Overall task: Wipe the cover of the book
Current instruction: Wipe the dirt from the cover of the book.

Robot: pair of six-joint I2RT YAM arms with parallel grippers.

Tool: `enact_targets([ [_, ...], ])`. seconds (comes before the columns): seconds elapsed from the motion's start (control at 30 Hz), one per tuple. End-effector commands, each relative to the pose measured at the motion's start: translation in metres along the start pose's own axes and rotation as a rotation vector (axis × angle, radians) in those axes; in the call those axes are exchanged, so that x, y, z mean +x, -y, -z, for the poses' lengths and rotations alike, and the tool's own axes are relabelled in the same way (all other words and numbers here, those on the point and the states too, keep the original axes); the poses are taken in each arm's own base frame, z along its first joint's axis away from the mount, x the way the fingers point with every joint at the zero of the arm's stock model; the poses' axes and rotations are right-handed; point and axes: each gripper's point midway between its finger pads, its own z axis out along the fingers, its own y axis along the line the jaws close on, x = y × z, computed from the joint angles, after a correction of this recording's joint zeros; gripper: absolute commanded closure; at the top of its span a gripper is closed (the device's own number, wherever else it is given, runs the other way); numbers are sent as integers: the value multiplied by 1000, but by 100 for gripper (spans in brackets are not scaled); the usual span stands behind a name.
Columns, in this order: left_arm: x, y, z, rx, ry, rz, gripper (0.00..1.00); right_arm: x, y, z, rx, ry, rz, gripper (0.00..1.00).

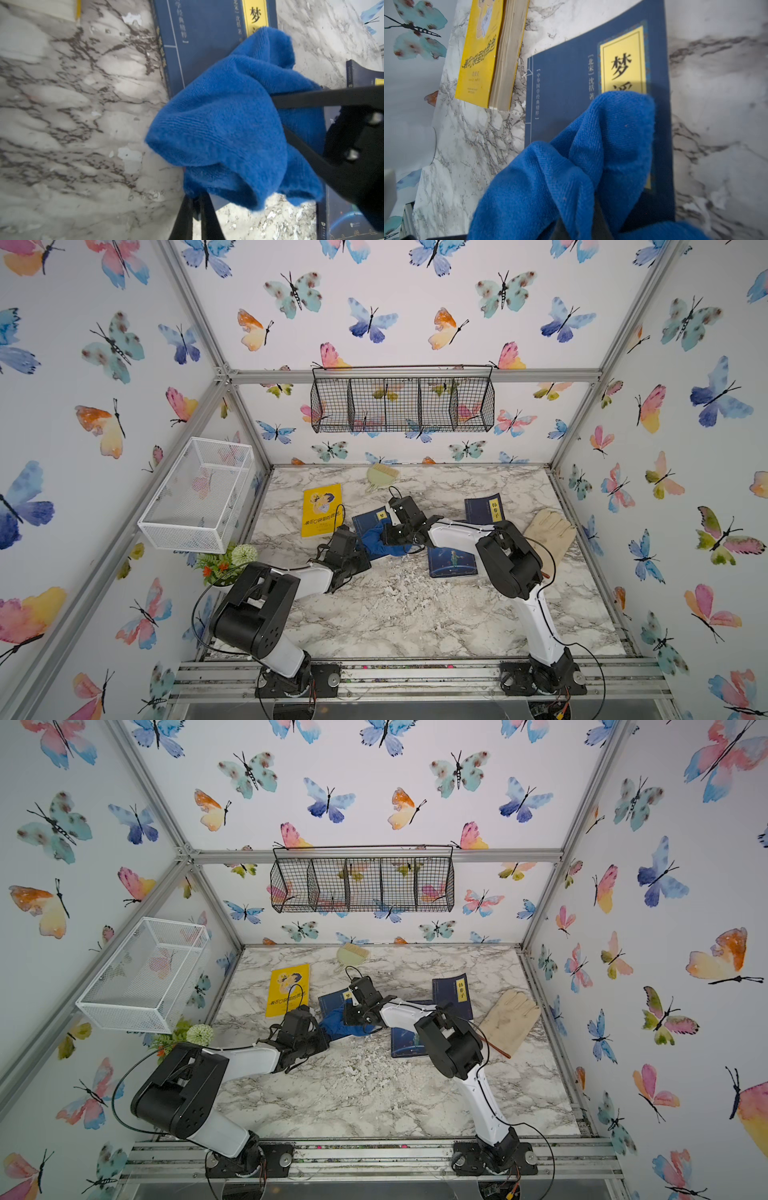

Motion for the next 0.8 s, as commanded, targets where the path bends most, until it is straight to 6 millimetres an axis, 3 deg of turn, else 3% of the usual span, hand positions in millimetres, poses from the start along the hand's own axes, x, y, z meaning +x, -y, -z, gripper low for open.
enact_targets([
  [0.0,32,-19,-3,-75,-116,-6,90,88,86,-29,299,-278,-27,97],
  [0.2,38,-24,-3,-91,-127,-4,90,23,86,-74,346,-213,-11,97],
  [0.33,39,-25,-2,-97,-126,-6,90,14,85,-84,309,-194,-44,97],
  [0.4,38,-24,-2,-97,-127,-9,90,23,85,-81,290,-207,-56,96],
  [0.5,36,-23,0,-98,-120,-14,90,57,89,-66,280,-277,-77,97],
  [0.67,31,-21,3,-96,-109,-25,90,115,87,-25,278,-315,-46,97],
  [0.77,29,-19,4,-96,-102,-28,89,125,84,-9,270,-314,-47,97],
])
